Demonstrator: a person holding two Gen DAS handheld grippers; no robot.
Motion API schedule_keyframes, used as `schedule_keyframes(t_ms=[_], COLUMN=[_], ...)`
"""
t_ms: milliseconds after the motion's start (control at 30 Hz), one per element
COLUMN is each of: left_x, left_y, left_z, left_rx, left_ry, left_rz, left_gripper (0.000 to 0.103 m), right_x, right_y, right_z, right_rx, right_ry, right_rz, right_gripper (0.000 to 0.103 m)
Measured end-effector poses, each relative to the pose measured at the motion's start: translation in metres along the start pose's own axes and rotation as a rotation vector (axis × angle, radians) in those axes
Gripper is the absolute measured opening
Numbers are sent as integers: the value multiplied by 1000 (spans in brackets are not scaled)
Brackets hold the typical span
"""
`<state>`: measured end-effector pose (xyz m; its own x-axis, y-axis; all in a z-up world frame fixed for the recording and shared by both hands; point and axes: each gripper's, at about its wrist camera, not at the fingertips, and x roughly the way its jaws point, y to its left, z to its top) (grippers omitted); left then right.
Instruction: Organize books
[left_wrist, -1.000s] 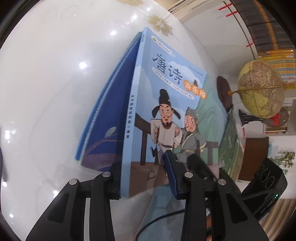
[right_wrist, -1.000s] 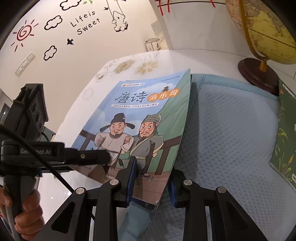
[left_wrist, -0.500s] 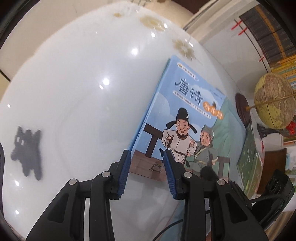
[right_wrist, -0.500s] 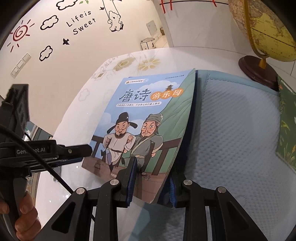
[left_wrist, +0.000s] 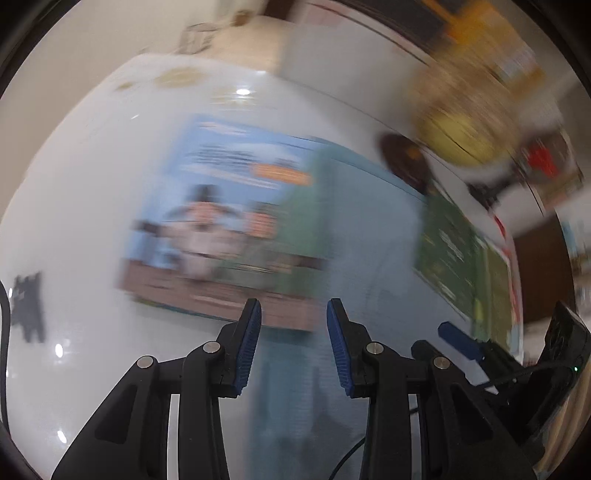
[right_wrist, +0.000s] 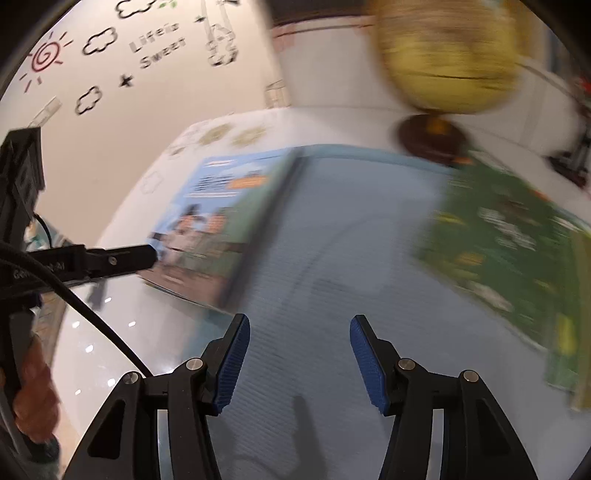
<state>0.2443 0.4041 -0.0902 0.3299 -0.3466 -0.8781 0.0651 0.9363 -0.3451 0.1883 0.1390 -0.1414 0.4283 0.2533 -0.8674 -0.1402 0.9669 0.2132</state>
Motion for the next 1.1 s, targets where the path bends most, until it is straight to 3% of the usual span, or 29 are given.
schedule_keyframes(t_ms=[100,267,433,600,733,900,1100], left_x=[12,38,70,99,116,130,131], left_y=[-62,-167,-266,-360,-408,-456,-468], left_z=[-11,-40,-83,-147,-191,-251,-314], left_rx=[83,176,194,189,214,315,296], left_ry=[33,77,130,187,259,311,310], left_rz=[-46,-84,-139,-202,-229,-190,-205], left_gripper=[33,33,33,33,33,33,33], right_x=[-32,-67,-110,-156,-188,-229,-266], right_y=[-57,-150,-245,-330,-379,-417,-433], right_z=[-25,-64,-101,-139,-182,-250,-319], right_rx=[68,205,267,275,304,348,351], right_ry=[-10,10,13,27,69,102,60], right_rz=[-75,-118,-139,-161,-168,-186,-182], right_gripper=[55,55,55,55,55,55,55])
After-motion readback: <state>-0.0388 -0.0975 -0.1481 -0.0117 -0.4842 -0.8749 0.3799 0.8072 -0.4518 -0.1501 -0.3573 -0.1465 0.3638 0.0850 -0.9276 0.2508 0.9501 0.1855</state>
